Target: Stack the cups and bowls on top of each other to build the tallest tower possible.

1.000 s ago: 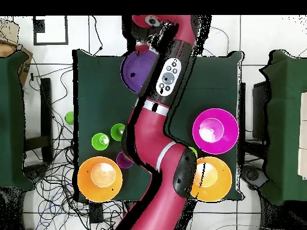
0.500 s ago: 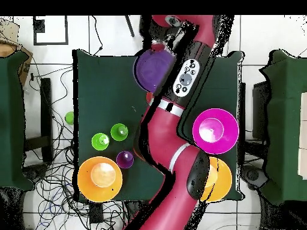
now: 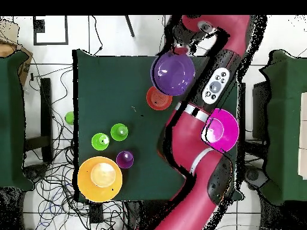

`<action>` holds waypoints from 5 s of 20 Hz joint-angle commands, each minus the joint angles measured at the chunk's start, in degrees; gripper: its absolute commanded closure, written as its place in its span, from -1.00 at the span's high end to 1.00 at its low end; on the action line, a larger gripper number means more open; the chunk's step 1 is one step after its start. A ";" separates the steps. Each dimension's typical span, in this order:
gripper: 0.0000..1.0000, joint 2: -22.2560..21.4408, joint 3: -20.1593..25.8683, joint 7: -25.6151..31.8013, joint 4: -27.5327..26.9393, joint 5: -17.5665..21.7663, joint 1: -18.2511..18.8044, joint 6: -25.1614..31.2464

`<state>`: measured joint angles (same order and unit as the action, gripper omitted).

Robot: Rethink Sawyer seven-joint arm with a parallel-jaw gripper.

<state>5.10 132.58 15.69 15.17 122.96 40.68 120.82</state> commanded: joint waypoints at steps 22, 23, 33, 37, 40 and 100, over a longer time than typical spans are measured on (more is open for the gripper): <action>-1.00 5.56 -39.37 -92.51 55.20 -48.84 18.21 -25.52; -1.00 5.37 -40.09 -93.00 54.97 -49.70 17.98 -25.68; -1.00 0.31 -47.31 -95.59 49.12 -58.37 13.46 -26.84; -1.00 -0.75 -50.10 -89.10 44.22 -61.54 11.05 -25.89; -1.00 -1.10 -51.47 -87.09 42.63 -63.41 10.39 -27.25; -1.00 -4.38 -59.08 -45.82 7.22 -63.61 -2.54 -9.68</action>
<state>-1.00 77.33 -48.43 27.06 56.30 39.19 104.08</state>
